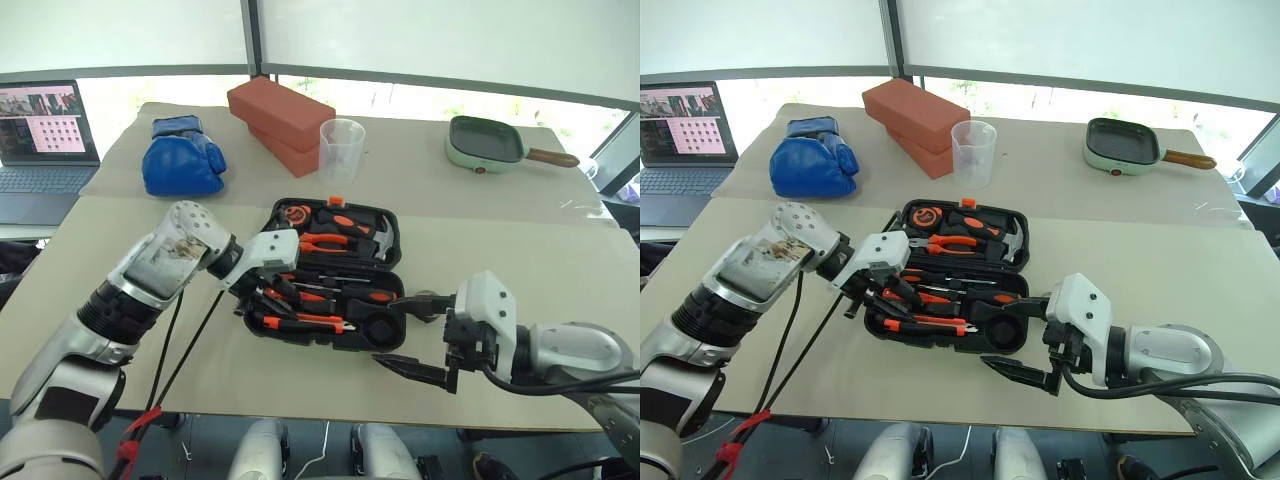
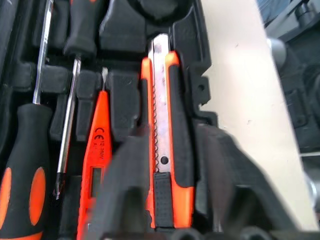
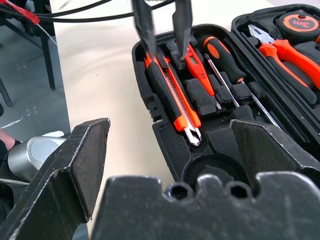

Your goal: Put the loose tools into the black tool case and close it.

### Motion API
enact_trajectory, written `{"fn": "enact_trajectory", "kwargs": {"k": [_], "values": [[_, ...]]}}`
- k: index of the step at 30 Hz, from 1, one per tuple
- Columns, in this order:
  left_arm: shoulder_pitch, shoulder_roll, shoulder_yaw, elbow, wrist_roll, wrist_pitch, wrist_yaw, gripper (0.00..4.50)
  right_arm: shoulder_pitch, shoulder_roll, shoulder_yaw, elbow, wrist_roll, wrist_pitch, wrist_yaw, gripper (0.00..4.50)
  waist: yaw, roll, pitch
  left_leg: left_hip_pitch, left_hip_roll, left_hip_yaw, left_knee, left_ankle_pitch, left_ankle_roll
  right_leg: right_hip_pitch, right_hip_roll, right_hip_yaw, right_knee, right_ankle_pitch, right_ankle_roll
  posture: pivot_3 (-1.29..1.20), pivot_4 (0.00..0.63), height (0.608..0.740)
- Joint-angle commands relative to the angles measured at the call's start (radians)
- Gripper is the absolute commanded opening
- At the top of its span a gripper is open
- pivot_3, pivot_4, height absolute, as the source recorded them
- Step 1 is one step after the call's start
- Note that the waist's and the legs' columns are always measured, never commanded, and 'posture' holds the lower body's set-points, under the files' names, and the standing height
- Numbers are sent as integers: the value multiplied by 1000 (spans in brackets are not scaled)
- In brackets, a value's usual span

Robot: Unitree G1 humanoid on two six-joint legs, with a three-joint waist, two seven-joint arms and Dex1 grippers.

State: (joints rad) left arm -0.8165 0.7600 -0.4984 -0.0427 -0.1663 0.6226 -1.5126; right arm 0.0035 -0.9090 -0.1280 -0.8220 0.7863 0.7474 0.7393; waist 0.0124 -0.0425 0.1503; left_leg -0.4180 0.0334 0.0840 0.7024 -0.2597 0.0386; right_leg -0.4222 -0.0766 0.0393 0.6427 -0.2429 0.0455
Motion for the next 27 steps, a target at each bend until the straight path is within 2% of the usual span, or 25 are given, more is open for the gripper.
{"fn": "enact_trajectory", "kwargs": {"k": [1,12,19,27], "values": [[7,-3,-4,4,24,-66,0,124,1,-1,-27,-16,-7,-25,3,4500,0,0,0,0,0,0,0,0,0,0,0,0,0,0,0,0,150,738],[27,2,-50,-1,74,-96,-22,124,16,3,-36,-43,5,-8,-33,4500,0,0,0,0,0,0,0,0,0,0,0,0,0,0,0,0,150,738],[81,3,-101,8,156,-184,2,124,-1,8,-30,-35,17,-1,-50,4500,0,0,-1,2,0,0,0,0,0,1,0,0,0,0,0,0,150,738],[64,-14,-29,29,134,-153,34,124,-3,-1,-38,-14,15,-9,-44,4500,3,2,-2,3,0,0,0,0,0,4,0,0,0,0,0,0,150,738]]}}
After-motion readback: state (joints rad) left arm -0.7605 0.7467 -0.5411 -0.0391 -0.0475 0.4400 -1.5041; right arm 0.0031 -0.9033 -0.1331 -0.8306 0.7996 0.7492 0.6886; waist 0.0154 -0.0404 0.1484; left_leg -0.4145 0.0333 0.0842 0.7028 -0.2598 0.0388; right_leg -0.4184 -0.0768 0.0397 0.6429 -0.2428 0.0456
